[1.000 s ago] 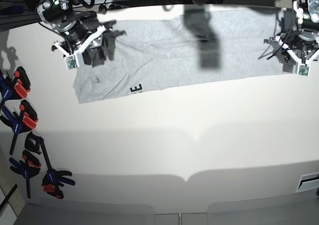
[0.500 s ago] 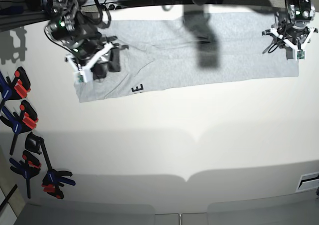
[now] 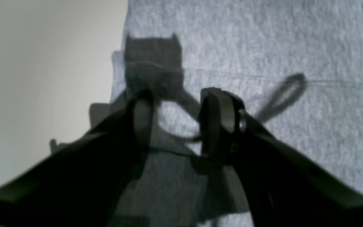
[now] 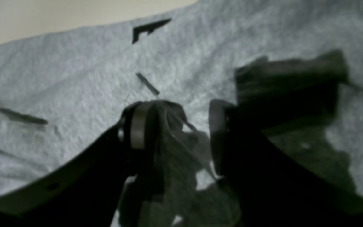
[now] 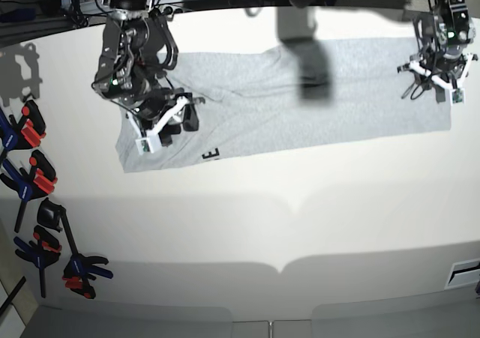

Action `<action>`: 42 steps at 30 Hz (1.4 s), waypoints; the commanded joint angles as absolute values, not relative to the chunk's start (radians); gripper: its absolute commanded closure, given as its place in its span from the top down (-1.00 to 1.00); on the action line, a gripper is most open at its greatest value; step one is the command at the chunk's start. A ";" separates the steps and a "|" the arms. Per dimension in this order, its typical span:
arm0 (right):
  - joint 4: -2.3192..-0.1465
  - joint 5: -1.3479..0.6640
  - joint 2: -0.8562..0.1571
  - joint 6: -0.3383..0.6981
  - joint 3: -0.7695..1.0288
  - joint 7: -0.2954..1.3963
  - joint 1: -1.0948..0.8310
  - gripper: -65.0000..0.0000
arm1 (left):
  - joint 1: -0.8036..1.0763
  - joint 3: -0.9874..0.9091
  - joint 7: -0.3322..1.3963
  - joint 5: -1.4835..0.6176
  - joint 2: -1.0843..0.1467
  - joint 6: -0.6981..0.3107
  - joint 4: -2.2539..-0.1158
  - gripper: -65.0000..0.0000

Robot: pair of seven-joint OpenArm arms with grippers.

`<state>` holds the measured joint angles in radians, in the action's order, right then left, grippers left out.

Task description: Fold the T-shirt properly

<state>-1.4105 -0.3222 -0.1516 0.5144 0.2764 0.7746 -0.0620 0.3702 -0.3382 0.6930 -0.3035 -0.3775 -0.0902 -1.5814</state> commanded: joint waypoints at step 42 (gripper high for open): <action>-1.602 -0.378 -0.210 0.520 0.319 0.889 -0.062 -0.18 | -0.062 -0.333 0.929 -0.897 -0.699 -0.387 -1.012 0.11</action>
<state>-1.5833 -0.3664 -0.1997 0.5194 0.3153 0.9073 -0.0795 -0.0570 -0.3286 0.9218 -0.8944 -0.6769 -0.3901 -0.9985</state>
